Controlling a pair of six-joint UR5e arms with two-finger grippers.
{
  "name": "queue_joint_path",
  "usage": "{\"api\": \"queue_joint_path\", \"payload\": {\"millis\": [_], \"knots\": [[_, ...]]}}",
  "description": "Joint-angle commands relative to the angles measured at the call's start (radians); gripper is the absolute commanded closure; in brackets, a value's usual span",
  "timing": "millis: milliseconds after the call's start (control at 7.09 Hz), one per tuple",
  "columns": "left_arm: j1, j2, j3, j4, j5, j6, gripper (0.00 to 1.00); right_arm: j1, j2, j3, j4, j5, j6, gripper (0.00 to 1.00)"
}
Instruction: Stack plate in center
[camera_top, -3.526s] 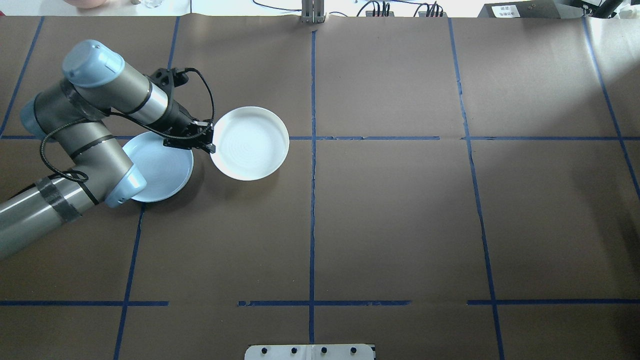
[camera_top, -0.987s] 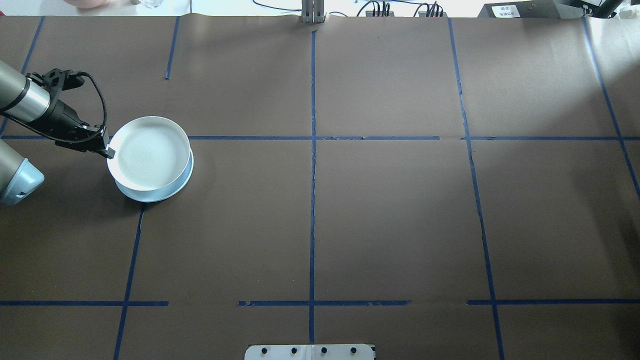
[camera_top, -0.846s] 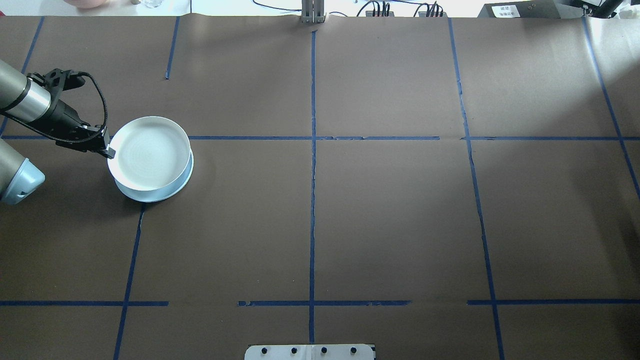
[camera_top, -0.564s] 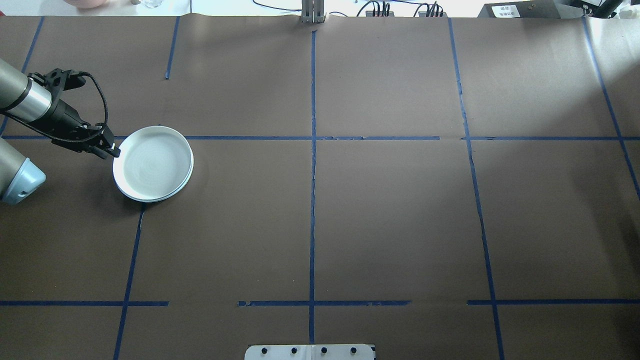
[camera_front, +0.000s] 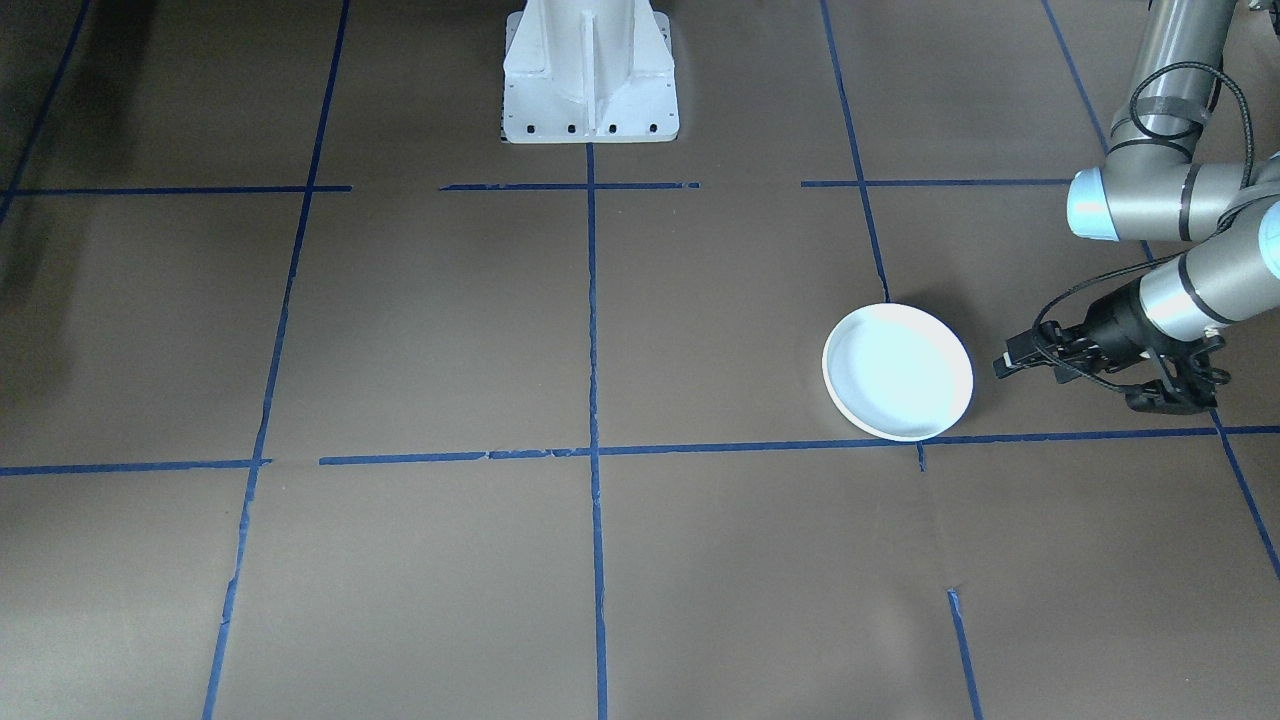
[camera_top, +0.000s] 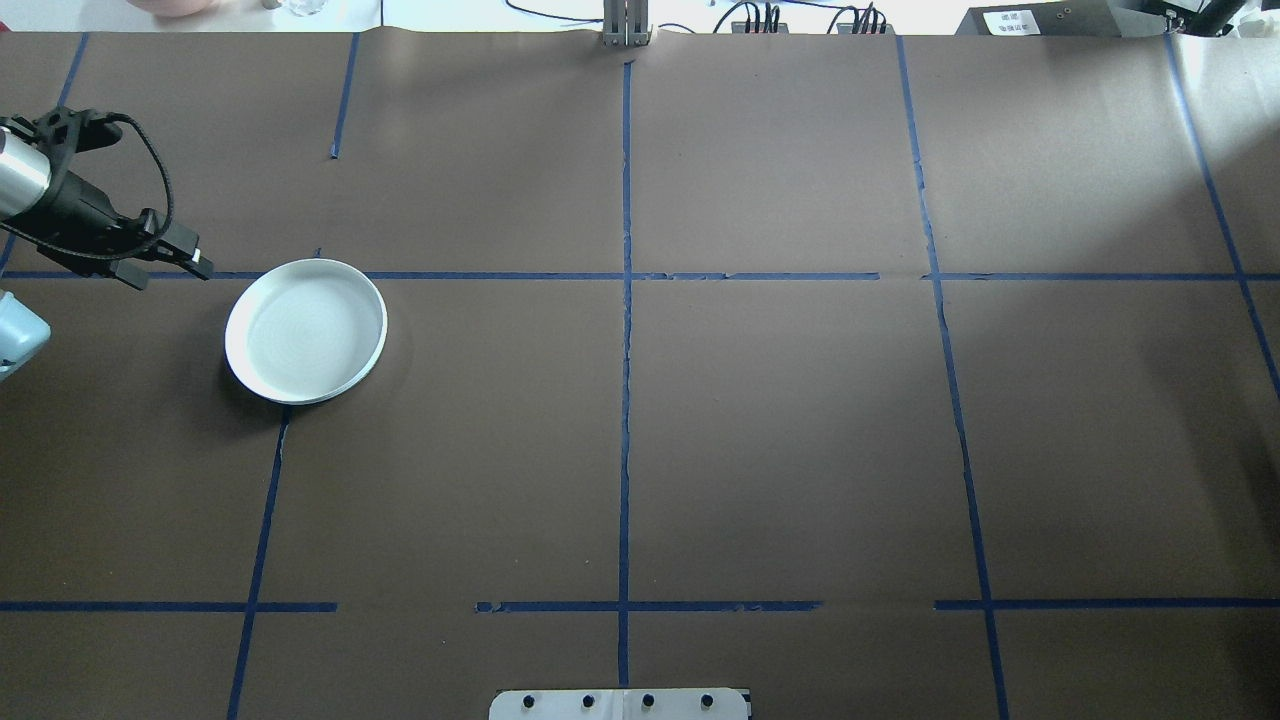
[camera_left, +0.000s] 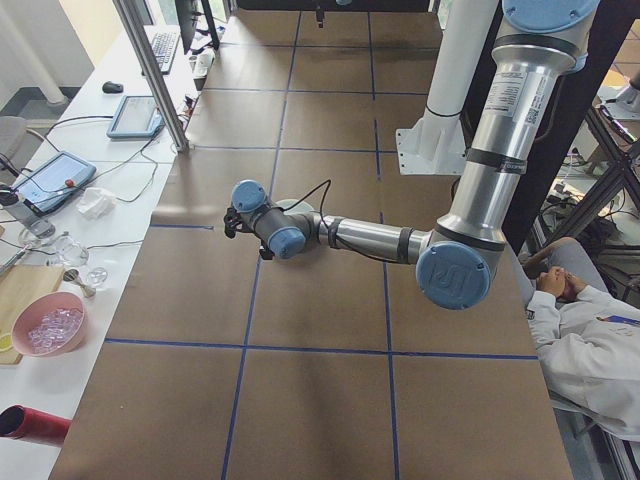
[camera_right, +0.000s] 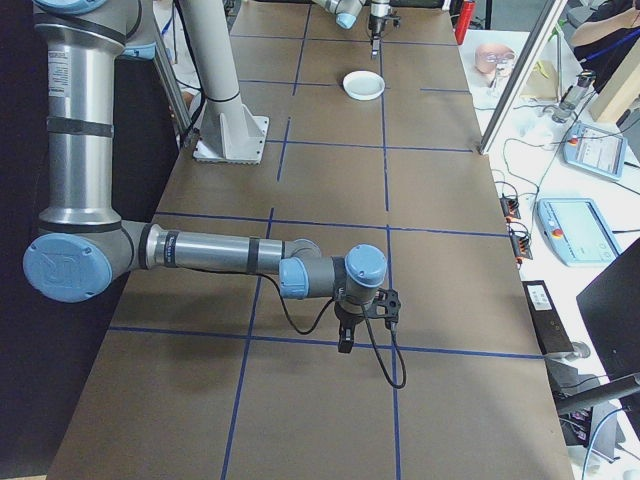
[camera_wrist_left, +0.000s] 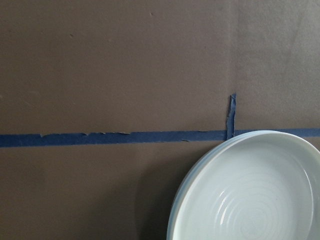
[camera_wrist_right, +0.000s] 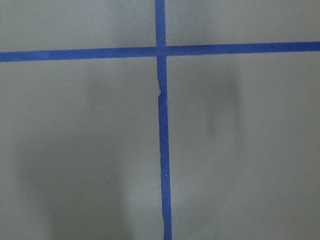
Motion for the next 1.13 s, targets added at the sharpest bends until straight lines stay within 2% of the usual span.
{"api": "queue_joint_path", "payload": {"millis": [0,141,282,423,564,987], "knots": [[-0.204,0.068,0.010,0.214,0.002,0.446,0.00,0.001,0.000,0.000,0.000,0.000,0.000,0.00],[-0.298,0.085,0.047,0.305,0.020,0.616,0.00,0.001,0.000,0.000,0.000,0.000,0.000,0.00],[-0.411,0.082,0.106,0.356,0.075,0.752,0.00,0.000,0.000,0.000,0.000,0.000,0.000,0.00],[-0.476,0.071,0.139,0.446,0.088,0.851,0.00,0.001,0.000,0.000,0.000,0.000,0.000,0.00],[-0.484,0.035,0.139,0.568,0.118,0.888,0.00,0.001,0.000,0.000,0.000,0.000,0.000,0.00],[-0.486,0.024,0.124,0.570,0.100,0.910,0.00,0.000,0.001,-0.001,0.000,0.000,0.000,0.00]]}}
